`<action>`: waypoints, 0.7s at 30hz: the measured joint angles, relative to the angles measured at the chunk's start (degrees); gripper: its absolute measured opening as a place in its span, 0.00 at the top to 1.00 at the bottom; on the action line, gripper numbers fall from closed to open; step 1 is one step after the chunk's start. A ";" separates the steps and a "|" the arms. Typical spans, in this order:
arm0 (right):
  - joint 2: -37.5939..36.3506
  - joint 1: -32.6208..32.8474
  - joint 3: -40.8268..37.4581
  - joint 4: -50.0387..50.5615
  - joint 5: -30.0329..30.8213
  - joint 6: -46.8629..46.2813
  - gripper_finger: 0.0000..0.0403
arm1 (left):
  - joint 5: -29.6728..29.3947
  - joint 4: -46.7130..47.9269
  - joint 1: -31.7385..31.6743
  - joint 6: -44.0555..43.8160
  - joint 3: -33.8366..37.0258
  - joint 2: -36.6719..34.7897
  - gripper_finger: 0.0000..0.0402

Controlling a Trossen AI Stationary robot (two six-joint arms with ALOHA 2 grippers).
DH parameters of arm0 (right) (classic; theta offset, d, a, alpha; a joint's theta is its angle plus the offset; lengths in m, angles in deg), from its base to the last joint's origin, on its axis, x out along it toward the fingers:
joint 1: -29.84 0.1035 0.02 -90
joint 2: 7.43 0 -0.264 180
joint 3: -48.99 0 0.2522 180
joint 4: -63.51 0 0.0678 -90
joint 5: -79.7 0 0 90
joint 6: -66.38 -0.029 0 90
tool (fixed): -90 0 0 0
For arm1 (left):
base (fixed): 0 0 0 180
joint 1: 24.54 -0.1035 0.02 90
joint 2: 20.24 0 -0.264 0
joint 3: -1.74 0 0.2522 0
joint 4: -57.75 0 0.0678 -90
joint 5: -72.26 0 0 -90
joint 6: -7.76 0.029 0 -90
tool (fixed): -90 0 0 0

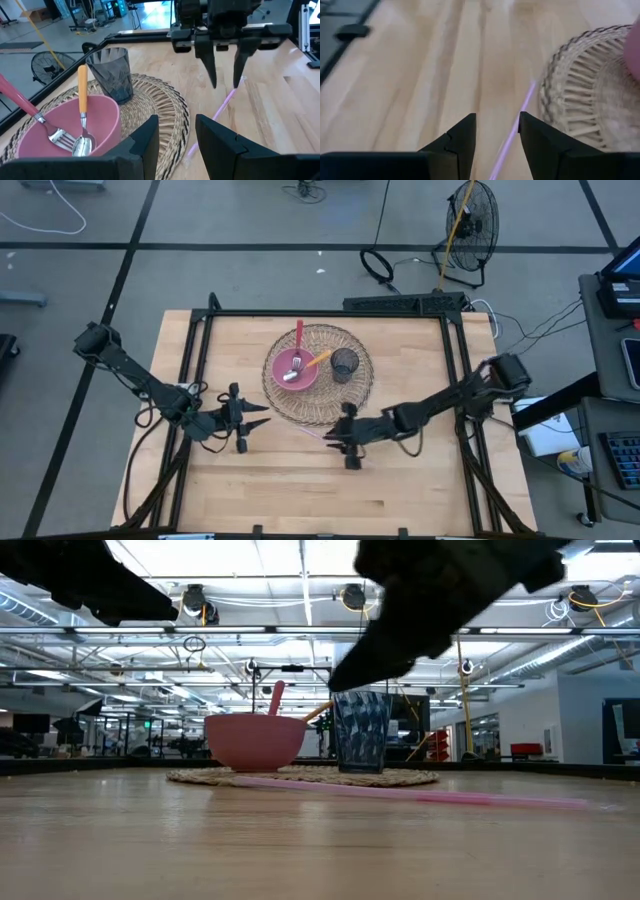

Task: Pick & Place Utensil
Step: Put the pink straw into the blue cup on the brown placemat

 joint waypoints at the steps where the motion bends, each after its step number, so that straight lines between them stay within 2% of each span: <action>1: 1.22 -0.14 1.82 1.58 0.14 -0.59 0.65 | -0.02 -0.03 0.00 -0.01 0.00 0.00 0.67; 8: 7.32 -1.18 10.12 13.42 -0.04 -6.18 0.65 | 0.01 0.30 0.00 0.08 0.00 0.00 0.67; 15: 8.46 -2.32 10.83 16.53 -0.01 -11.79 0.65 | 0.05 0.48 0.00 0.77 0.00 0.00 0.67; 21: 8.46 -2.40 10.83 16.41 -0.01 -12.12 0.65 | 0.07 0.59 0.00 0.93 0.00 0.00 0.67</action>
